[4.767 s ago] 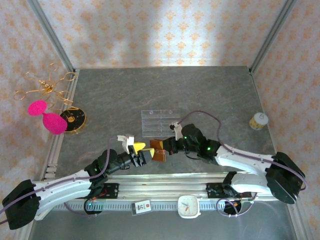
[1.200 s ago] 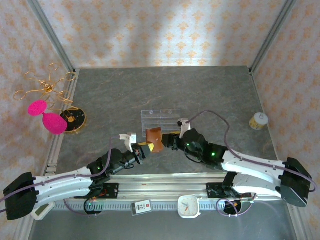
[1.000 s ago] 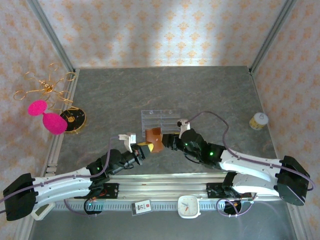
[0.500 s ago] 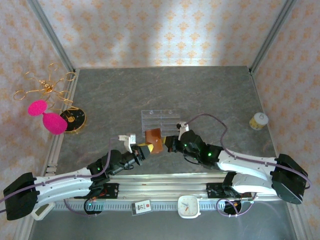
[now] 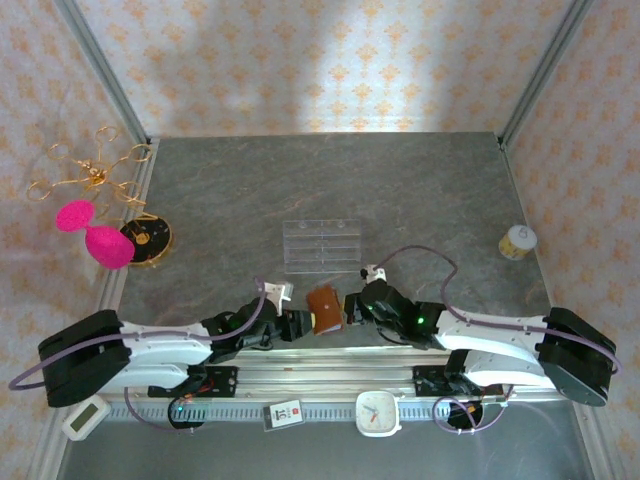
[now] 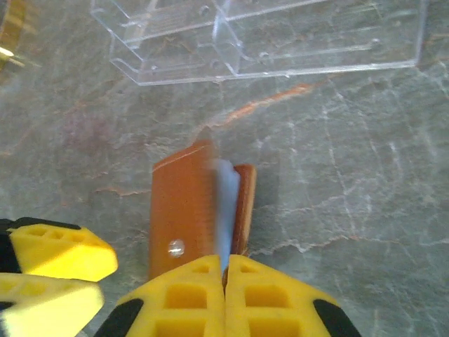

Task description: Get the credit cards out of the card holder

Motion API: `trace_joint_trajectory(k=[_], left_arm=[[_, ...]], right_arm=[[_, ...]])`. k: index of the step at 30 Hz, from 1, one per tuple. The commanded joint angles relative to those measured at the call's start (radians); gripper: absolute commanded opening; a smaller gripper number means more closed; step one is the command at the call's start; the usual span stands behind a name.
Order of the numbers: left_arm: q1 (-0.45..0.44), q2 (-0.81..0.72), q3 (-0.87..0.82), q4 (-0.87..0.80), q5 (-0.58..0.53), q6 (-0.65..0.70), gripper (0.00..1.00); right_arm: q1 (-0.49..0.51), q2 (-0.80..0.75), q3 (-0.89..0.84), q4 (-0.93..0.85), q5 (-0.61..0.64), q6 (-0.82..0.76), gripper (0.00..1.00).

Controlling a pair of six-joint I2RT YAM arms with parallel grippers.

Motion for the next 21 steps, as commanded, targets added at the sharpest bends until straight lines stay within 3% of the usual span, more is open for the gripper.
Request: trace_joint_trajectory(k=[1,4,9,14,17,21], left_arm=[[0.026,0.026,0.037,-0.079,0.036,0.001,0.46],[0.04,-0.065,0.034,-0.126,-0.018,0.009,0.51],[0.055,-0.393,0.033,-0.274,-0.181,0.053,0.67],[0.091,-0.669,0.037,-0.42,-0.251,0.109,0.75],[0.104,-0.731,0.04,-0.46,-0.236,0.128,0.77],[0.109,-0.679,0.042,-0.444,-0.198,0.139,0.76]], right_arm=[[0.011,0.014,0.009,-0.04,0.075,-0.006,0.0],[0.03,0.035,0.048,-0.053,0.076,-0.022,0.0],[0.077,0.069,0.186,-0.091,0.057,-0.037,0.0],[0.134,0.147,0.28,-0.089,0.063,-0.025,0.0],[0.168,0.184,0.318,-0.11,0.099,-0.024,0.0],[0.172,0.156,0.305,-0.145,0.162,0.021,0.0]])
